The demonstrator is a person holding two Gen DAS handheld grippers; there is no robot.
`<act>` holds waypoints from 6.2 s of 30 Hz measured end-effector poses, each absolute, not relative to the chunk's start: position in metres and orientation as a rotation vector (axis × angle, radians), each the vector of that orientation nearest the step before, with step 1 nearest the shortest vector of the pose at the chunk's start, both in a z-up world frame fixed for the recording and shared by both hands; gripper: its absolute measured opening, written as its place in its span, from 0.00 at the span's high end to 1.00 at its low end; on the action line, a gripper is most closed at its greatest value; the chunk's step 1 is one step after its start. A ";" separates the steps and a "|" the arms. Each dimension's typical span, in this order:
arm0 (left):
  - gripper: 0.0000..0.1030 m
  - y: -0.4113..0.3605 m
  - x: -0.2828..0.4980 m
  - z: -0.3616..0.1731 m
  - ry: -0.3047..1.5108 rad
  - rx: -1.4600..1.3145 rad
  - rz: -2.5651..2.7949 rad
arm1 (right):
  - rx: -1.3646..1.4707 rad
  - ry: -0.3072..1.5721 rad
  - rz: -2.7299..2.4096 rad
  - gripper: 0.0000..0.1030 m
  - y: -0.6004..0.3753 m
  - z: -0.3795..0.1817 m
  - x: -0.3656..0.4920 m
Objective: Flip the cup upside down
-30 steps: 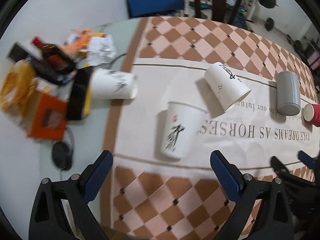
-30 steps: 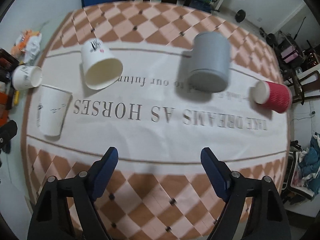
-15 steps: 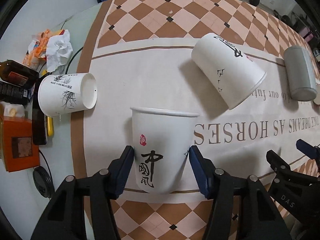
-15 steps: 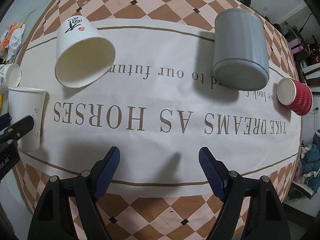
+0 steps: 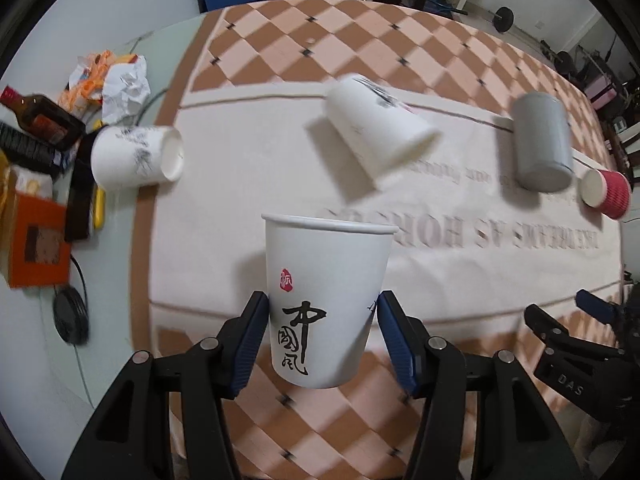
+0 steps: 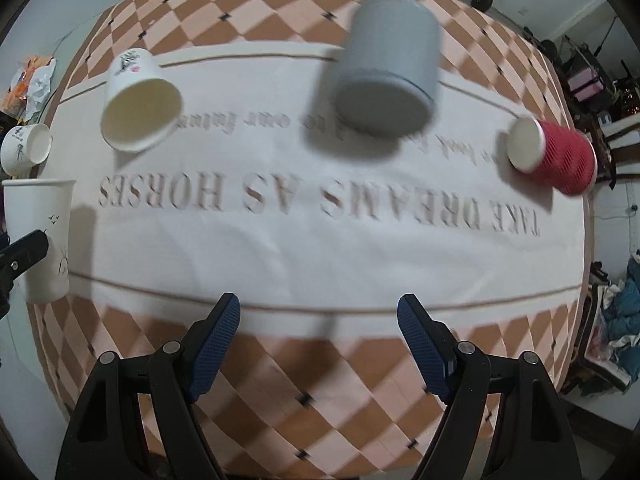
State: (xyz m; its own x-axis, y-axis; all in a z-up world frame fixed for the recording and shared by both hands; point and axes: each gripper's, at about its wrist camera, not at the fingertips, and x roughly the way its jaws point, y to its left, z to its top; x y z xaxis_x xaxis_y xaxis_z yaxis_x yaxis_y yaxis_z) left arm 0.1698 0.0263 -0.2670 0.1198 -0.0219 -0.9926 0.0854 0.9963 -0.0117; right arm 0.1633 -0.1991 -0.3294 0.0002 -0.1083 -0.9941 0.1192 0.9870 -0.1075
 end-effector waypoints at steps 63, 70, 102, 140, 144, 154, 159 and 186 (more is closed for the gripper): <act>0.02 -0.004 0.014 -0.307 1.445 0.087 0.021 | -1.701 1.068 0.438 0.12 -0.183 -0.305 -0.056; 0.02 0.000 0.004 -0.346 1.518 0.043 0.039 | -2.276 0.695 0.790 0.21 -0.174 -0.371 -0.096; 0.02 0.077 0.038 -0.336 1.457 -0.138 0.260 | -1.149 1.677 0.525 0.41 -0.173 -0.358 0.113; 0.02 -0.009 0.088 -0.344 1.479 -0.163 0.099 | -0.021 1.231 0.167 0.42 -0.254 -0.290 0.195; 0.00 -0.019 0.101 -0.345 1.455 -0.119 0.102 | -0.049 1.052 0.146 0.42 -0.246 -0.288 0.202; 0.00 -0.039 0.101 -0.348 1.429 -0.064 0.102 | -0.115 0.942 0.157 0.41 -0.247 -0.295 0.153; 0.00 -0.051 0.093 -0.337 1.401 -0.036 0.100 | -0.099 0.981 0.131 0.41 -0.257 -0.303 0.143; 0.00 -0.065 0.019 -0.139 1.088 0.071 -0.106 | 0.005 0.975 -0.265 0.01 -0.276 -0.133 0.005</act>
